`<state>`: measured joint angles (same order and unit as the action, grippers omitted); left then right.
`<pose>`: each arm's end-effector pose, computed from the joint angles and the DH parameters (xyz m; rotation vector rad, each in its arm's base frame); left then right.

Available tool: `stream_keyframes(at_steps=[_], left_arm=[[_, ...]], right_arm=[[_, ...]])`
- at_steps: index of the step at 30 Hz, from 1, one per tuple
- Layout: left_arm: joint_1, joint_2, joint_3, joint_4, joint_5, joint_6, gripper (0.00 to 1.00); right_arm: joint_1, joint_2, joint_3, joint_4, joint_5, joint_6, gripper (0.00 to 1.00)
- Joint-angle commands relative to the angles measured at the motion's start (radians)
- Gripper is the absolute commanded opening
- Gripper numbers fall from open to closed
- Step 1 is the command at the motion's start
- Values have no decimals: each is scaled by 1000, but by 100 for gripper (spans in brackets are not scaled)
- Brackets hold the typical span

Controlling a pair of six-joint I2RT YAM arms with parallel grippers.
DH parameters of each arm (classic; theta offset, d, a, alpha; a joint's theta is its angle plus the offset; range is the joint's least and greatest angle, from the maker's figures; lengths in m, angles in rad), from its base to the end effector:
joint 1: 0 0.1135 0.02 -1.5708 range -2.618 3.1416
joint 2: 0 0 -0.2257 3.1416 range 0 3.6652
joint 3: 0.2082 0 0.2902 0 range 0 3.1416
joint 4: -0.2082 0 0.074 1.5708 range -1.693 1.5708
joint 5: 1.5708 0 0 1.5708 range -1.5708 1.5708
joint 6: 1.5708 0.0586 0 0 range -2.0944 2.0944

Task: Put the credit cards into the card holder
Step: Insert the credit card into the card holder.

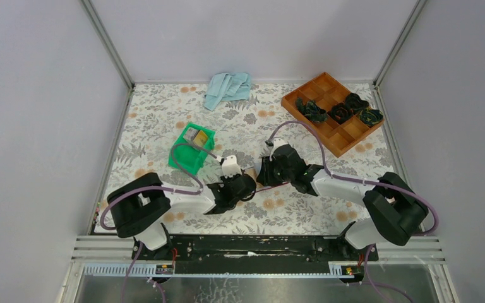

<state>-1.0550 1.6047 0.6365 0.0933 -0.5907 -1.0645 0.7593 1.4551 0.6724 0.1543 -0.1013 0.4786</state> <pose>0.1846 -0.2593 0.0450 -0.2621 2.2759 -0.3816 0.2459 0.2415 0.1022 -0.3827 2.2816 0.7791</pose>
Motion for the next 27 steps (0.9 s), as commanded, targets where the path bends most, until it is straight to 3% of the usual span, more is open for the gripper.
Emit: stream_keyframes(at_steps=[1, 6, 9, 10, 11, 12, 27], left_arm=[[-10, -17, -43, -96, 3, -7, 26], [-9, -61, -61, -130, -7, -17, 26], [-9, -94, -69, -158, -18, -20, 26], [-8, -106, -73, -167, -23, -21, 26], [-8, -118, -76, -174, -23, -22, 26], [-10, -132, -80, -182, -24, -25, 26], [-10, -272, -81, -268, -77, -32, 26]], right_arm=[[20, 20, 18, 69, -27, 24, 33], [31, 52, 23, 89, -32, 29, 36], [35, 68, 24, 96, -31, 31, 43], [34, 73, 24, 98, -32, 32, 51], [37, 76, 25, 100, -34, 32, 90], [37, 78, 26, 102, -36, 33, 100], [41, 15, 58, 58, -2, 5, 99]])
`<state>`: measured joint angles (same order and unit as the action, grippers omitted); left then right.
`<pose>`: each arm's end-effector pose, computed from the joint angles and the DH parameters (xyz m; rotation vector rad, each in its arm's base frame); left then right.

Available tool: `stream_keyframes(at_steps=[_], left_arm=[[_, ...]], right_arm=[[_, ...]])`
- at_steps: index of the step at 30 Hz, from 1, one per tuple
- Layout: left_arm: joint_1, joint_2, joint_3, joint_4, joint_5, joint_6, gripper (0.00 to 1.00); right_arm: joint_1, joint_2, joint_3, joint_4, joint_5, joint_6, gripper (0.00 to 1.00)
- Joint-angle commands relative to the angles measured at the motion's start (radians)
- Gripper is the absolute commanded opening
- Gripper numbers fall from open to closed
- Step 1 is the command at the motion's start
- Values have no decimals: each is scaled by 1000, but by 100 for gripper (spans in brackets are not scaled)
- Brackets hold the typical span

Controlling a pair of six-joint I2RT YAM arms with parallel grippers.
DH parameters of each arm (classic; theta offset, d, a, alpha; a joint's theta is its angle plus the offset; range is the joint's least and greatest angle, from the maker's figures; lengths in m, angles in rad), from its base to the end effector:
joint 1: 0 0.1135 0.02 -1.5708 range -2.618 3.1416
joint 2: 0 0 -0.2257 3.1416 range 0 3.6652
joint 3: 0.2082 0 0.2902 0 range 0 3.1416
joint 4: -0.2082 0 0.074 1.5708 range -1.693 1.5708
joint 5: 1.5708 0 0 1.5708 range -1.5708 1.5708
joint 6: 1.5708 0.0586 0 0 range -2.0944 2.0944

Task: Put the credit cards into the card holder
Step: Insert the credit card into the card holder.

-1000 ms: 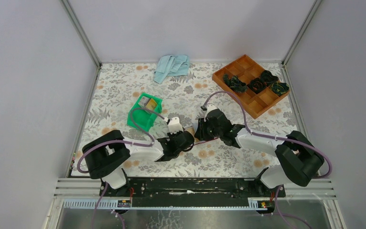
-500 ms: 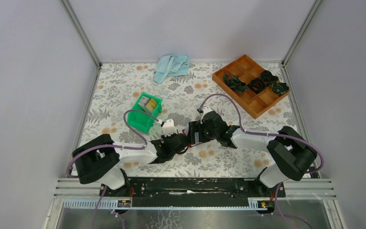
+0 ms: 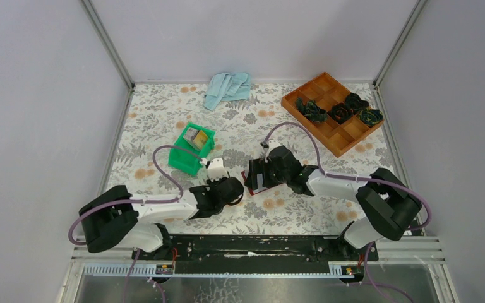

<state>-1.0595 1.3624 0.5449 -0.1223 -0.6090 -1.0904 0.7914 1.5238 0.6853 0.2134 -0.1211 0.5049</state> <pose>0.1679 -0.2307 0.0697 -0.2718 2.2994 -0.3169 0.2417 0.2547 0.0906 -0.4032 2.2903 0.8302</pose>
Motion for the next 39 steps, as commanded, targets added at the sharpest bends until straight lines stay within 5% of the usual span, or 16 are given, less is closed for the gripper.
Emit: stream_keyframes(at_steps=[1, 9, 16, 24, 39], left_arm=[[-5, -41, 15, -61, -64, -5, 26], [-5, -188, 74, -134, -202, 30, 30], [29, -228, 173, -177, -305, 117, 67], [178, -231, 229, -163, -316, 205, 87], [570, -36, 469, -187, -4, 601, 87]], right_arm=[[9, -60, 49, -7, 19, -26, 99], [9, -114, 132, -90, 74, -105, 99], [7, -109, 166, -47, 182, -125, 99], [-17, -63, 197, 42, 301, -154, 95], [-17, 88, 400, -31, 382, -260, 86]])
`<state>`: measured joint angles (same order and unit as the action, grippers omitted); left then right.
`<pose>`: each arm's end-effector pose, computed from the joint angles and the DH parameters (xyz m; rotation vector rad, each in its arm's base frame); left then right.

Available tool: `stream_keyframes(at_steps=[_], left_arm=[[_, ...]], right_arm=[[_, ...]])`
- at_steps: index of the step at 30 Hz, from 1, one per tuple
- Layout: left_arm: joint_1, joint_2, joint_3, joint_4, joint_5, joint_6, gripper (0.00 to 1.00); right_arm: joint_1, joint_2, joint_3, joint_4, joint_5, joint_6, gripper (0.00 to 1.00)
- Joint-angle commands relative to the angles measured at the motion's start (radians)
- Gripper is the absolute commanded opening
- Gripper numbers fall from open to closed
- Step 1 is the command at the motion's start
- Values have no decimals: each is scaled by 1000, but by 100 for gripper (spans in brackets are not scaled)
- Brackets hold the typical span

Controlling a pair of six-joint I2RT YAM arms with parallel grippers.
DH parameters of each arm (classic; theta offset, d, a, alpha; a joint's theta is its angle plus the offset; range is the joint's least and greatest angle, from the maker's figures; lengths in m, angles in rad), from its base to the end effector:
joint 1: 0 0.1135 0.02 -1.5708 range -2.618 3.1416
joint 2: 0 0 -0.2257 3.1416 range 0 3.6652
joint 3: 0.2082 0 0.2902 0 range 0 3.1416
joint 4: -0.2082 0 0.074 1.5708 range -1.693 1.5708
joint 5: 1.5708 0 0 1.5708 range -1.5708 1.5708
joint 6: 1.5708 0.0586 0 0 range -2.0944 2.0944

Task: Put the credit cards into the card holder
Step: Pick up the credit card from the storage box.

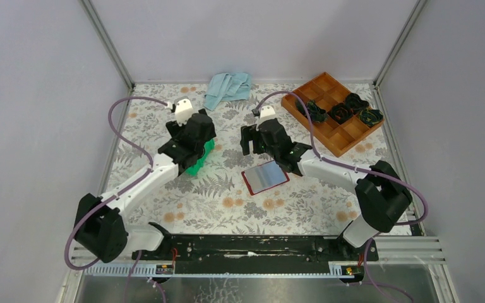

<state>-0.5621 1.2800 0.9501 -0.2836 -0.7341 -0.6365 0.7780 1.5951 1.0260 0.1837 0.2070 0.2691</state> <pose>0.3081 -0.1477 0.2268 -0.4669 1.9579 0.0489 0.3067 0.2853 0.1873 -0.3633 1.9457 0.4872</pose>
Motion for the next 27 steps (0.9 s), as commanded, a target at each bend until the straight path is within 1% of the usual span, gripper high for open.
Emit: stream_keyframes(at_steps=[1, 6, 11, 17, 19, 27], left_arm=[[91, 73, 88, -45, 143, 169, 87], [142, 202, 201, -91, 243, 268, 86], [188, 307, 265, -136, 354, 358, 83], [234, 340, 245, -125, 399, 385, 82], [243, 349, 248, -123, 420, 403, 80], [252, 397, 268, -140, 443, 446, 77]], right_arm=[[-3, 24, 67, -12, 59, -21, 86], [-9, 32, 61, -15, 75, -15, 86], [-20, 19, 36, -4, 77, -1, 86], [-22, 17, 22, 3, 71, 6, 86], [-23, 16, 17, 4, 71, 8, 86], [-23, 4, -6, 13, 72, 19, 86]])
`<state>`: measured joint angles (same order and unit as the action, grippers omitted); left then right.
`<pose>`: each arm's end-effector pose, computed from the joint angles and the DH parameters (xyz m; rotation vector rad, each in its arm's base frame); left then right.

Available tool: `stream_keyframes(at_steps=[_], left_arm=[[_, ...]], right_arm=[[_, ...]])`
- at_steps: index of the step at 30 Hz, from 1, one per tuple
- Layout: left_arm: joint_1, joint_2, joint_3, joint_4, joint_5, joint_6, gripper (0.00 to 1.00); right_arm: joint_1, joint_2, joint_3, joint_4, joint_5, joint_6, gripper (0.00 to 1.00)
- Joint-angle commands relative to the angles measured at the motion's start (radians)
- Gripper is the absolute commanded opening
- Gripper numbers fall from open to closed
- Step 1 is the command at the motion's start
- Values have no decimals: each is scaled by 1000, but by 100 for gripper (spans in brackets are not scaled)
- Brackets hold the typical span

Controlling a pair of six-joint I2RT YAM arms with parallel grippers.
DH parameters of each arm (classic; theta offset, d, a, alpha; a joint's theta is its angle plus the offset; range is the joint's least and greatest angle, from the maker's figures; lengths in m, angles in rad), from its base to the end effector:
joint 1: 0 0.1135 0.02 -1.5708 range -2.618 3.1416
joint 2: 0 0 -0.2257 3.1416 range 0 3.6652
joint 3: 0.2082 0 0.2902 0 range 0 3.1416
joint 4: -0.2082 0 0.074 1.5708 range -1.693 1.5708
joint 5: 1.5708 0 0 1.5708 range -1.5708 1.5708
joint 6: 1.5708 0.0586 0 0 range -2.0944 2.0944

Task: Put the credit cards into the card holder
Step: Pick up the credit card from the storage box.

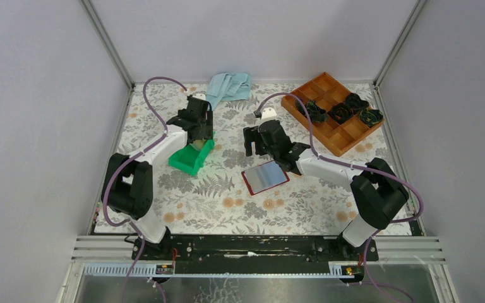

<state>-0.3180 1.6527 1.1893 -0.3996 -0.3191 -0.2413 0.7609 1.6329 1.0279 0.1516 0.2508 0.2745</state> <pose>0.3891 -0.1087 0.1667 -0.0500 2.3798 0.1252 0.3136 0.2785 0.1693 -0.3329 2.0050 0.4049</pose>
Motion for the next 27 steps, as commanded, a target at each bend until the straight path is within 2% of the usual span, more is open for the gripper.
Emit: stream_keyframes(at_steps=[1, 13, 20, 27], left_arm=[[8, 31, 28, -27, 26, 53, 77], [8, 86, 36, -27, -41, 66, 71], [7, 111, 47, -26, -67, 76, 62], [1, 119, 58, -21, -101, 81, 56]], right_arm=[[-5, -34, -11, 47, 30, 14, 86], [-12, -38, -41, 66, 33, 18, 86], [-20, -38, -62, 83, 24, 26, 87], [-28, -43, -72, 87, 24, 26, 87]])
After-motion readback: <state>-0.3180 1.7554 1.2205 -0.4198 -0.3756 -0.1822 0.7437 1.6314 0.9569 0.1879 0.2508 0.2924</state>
